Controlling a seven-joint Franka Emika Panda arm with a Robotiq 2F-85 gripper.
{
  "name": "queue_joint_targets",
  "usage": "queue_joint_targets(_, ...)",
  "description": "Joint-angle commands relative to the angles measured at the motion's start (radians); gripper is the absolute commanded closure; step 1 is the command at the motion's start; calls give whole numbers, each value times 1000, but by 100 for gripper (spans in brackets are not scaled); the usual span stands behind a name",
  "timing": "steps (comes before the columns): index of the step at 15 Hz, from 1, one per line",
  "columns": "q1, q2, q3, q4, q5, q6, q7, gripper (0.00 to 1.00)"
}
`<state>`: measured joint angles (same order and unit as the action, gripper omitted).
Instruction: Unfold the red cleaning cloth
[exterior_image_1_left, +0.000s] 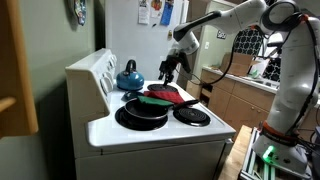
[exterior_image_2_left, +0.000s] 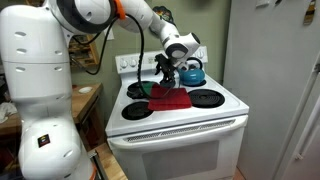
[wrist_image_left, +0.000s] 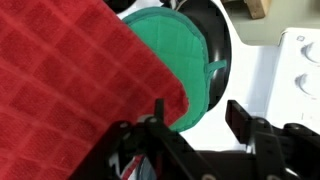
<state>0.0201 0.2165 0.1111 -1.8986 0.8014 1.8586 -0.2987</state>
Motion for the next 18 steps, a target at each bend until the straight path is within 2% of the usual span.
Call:
queue_joint_targets(1,14,-22,-32,-2,-136,23,42,3)
queue_joint_targets(2,13,-33,-37,-12,-180,29,52,0)
queue_joint_targets(5,13,-64,-46,-32,-312,36,94,0)
queue_joint_targets(12,50,-191,-20,-55,-493,90,150,0)
queue_joint_targets(14,67,-231,-12,-48,-570,75,200,0)
queue_joint_targets(15,77,-243,-7,-36,-649,40,238,0)
queue_joint_targets(18,91,-278,10,-29,-755,27,290,0)
